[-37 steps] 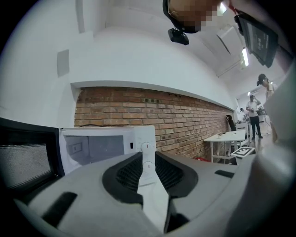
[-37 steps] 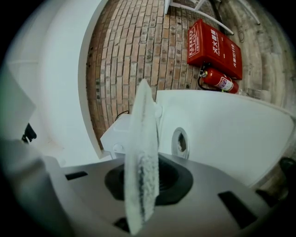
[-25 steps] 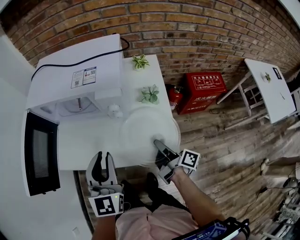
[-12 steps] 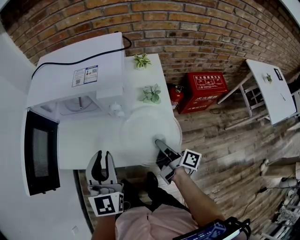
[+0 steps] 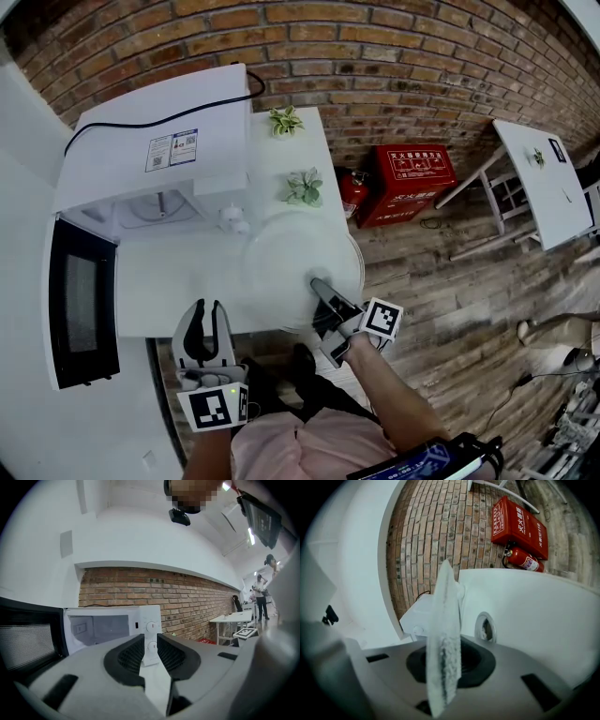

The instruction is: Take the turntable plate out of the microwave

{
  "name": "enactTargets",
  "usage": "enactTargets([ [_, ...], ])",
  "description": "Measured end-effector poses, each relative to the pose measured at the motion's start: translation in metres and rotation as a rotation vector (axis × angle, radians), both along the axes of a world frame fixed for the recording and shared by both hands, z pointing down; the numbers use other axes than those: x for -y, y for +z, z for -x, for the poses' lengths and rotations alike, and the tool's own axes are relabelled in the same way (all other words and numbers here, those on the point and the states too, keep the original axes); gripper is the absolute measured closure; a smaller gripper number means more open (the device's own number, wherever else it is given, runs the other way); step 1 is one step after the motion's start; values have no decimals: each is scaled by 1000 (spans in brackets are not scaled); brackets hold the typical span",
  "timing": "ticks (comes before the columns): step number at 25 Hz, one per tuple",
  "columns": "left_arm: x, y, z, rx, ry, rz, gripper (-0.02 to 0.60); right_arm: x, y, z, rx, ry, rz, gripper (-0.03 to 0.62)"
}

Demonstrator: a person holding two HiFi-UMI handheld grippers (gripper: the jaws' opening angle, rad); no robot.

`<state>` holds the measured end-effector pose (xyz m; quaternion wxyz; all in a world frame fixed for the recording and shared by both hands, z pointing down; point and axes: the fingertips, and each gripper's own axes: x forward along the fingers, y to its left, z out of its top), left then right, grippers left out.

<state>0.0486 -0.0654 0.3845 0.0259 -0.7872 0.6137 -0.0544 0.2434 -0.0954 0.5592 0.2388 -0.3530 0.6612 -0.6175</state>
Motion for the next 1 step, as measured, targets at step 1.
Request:
enactTargets([
  [1, 0, 0, 0, 0, 0, 0, 491, 0, 0, 0, -1, -1, -3, 565],
])
